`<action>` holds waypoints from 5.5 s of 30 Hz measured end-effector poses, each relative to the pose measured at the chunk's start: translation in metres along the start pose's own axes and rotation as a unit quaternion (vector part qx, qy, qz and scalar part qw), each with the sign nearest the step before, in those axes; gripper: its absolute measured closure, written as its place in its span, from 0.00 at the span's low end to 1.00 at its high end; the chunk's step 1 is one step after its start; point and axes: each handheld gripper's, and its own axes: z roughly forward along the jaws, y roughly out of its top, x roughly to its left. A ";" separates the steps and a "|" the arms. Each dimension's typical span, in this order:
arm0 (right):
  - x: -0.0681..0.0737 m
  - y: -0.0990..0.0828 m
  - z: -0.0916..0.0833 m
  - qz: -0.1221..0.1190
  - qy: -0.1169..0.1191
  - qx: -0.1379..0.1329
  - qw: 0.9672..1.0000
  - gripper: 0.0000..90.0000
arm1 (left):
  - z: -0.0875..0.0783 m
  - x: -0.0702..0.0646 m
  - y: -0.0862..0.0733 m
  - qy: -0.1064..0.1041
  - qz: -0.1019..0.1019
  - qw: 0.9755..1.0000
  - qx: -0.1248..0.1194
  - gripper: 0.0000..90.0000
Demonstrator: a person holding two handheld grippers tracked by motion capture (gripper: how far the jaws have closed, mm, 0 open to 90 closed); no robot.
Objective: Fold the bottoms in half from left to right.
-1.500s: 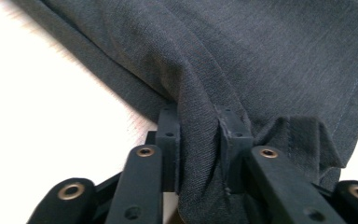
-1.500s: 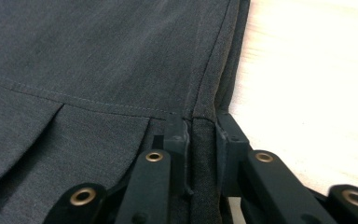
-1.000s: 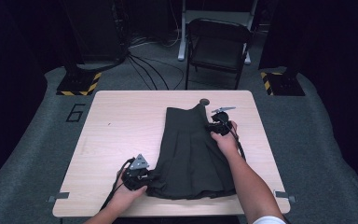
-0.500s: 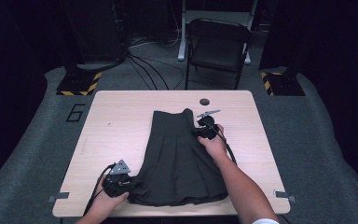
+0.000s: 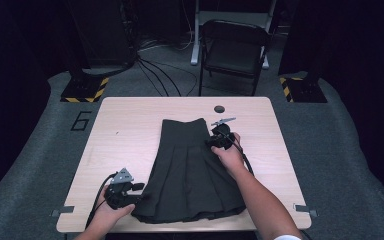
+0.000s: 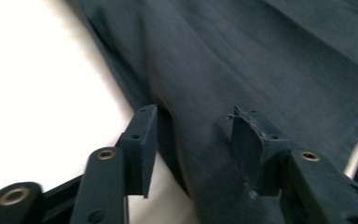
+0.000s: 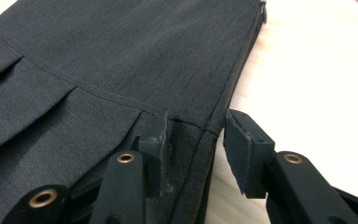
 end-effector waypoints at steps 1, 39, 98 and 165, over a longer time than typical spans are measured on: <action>0.000 0.000 -0.002 -0.004 -0.003 -0.002 1.000 0.64 | 0.001 0.001 0.002 0.003 -0.001 1.000 -0.005 0.54; 0.017 -0.023 -0.003 -0.028 0.002 0.008 1.000 0.65 | 0.062 0.058 0.095 0.045 -0.042 0.997 -0.047 0.54; 0.041 -0.045 -0.009 -0.059 -0.016 -0.010 0.998 0.61 | 0.146 0.110 0.135 0.113 -0.080 0.990 -0.013 0.38; 0.095 -0.033 -0.018 -0.025 0.061 -0.049 0.997 0.55 | 0.113 0.070 0.169 0.087 -0.002 0.992 -0.088 0.95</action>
